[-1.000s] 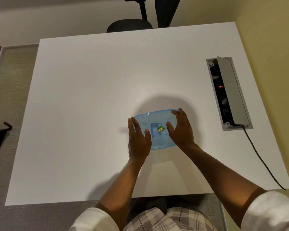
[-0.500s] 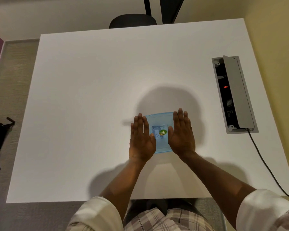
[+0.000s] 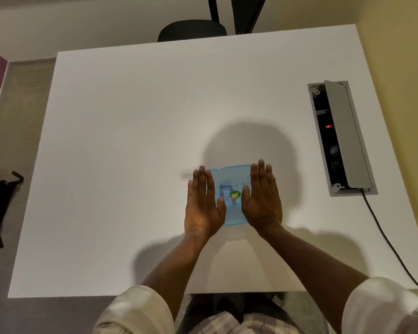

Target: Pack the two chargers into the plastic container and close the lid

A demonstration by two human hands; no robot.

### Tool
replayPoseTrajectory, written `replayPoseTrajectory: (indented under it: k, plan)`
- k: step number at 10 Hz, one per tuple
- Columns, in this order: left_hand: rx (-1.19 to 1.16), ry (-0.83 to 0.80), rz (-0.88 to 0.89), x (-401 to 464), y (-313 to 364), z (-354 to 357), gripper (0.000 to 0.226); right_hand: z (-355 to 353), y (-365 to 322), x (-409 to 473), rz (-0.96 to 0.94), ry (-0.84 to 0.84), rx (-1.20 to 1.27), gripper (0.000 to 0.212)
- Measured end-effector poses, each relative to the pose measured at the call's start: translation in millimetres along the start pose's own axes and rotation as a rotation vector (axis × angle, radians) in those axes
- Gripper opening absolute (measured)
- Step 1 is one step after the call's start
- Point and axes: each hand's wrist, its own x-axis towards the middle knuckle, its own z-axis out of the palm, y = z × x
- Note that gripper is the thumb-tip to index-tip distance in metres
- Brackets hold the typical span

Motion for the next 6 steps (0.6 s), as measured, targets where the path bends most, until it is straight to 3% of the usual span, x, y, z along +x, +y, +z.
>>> replayPoseTrajectory:
  k: [3, 6]
  plan:
    - [-0.079, -0.028, 0.019, -4, 2, -42, 0.077, -33, -8, -2, 0.004, -0.077, -0.174, 0.069]
    - [-0.002, 0.257, 0.135, 23, 12, -168, 0.074, -141, -58, 49, -0.083, 0.102, -0.086, 0.072]
